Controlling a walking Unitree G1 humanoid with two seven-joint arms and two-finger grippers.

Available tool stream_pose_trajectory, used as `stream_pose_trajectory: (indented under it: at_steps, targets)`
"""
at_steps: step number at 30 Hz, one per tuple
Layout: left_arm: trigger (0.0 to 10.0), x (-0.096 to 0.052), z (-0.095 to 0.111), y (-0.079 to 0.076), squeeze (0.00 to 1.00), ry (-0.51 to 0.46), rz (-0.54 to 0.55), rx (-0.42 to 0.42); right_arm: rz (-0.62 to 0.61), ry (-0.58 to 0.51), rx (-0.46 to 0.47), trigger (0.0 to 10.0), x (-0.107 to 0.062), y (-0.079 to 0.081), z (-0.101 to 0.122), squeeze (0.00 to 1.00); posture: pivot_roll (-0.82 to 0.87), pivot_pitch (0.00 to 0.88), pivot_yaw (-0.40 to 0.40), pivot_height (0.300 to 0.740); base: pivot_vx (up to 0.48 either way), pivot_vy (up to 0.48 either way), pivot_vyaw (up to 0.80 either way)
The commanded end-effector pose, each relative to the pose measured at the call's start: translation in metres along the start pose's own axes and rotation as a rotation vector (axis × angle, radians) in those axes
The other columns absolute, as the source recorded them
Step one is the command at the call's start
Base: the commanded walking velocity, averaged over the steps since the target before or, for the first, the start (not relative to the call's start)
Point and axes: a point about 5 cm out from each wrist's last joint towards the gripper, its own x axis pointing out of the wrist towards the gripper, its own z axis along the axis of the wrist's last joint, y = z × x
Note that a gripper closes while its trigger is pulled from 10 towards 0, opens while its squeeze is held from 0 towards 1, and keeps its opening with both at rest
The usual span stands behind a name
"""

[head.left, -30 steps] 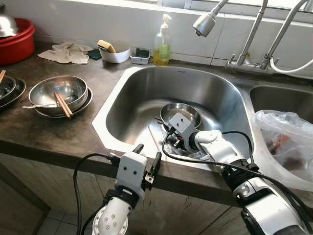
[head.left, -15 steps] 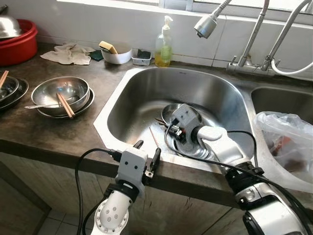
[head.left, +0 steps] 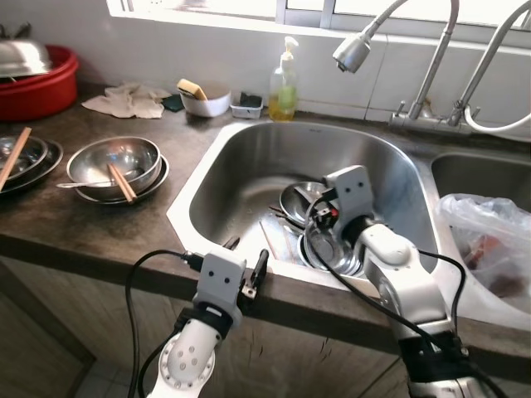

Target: Kitchen organization

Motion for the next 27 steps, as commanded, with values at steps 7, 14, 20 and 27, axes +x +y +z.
stream_pose_trajectory:
  at_steps: [7, 14, 20, 27]
  targets:
    - [10.0, 0.001, 0.0, 0.0, 0.0, 0.004, -0.023, -0.009, -0.114, -0.119, 0.056, 10.0, -0.039, 0.009, 0.007, 0.0, 0.03, 0.0, -0.012, 0.74, 0.0, 0.0, 0.0]
    - [10.0, -0.001, -0.002, 0.003, 0.0, 0.012, -0.005, -0.021, -0.18, -0.078, 0.074, 10.0, -0.061, 0.013, -0.004, 0.0, 0.03, 0.0, -0.009, 0.74, 0.0, 0.0, 0.0]
    - [10.0, -0.004, -0.004, -0.002, 0.0, 0.023, -0.026, -0.03, -0.203, -0.05, 0.09, 10.0, -0.068, 0.014, -0.009, 0.0, 0.02, 0.0, -0.009, 0.74, 0.0, 0.0, 0.0]
    - [10.0, -0.005, -0.006, -0.002, 0.0, 0.032, -0.026, -0.028, -0.2, -0.048, 0.088, 10.0, -0.066, 0.016, -0.009, 0.0, 0.03, 0.0, -0.013, 0.74, 0.0, 0.0, 0.0]
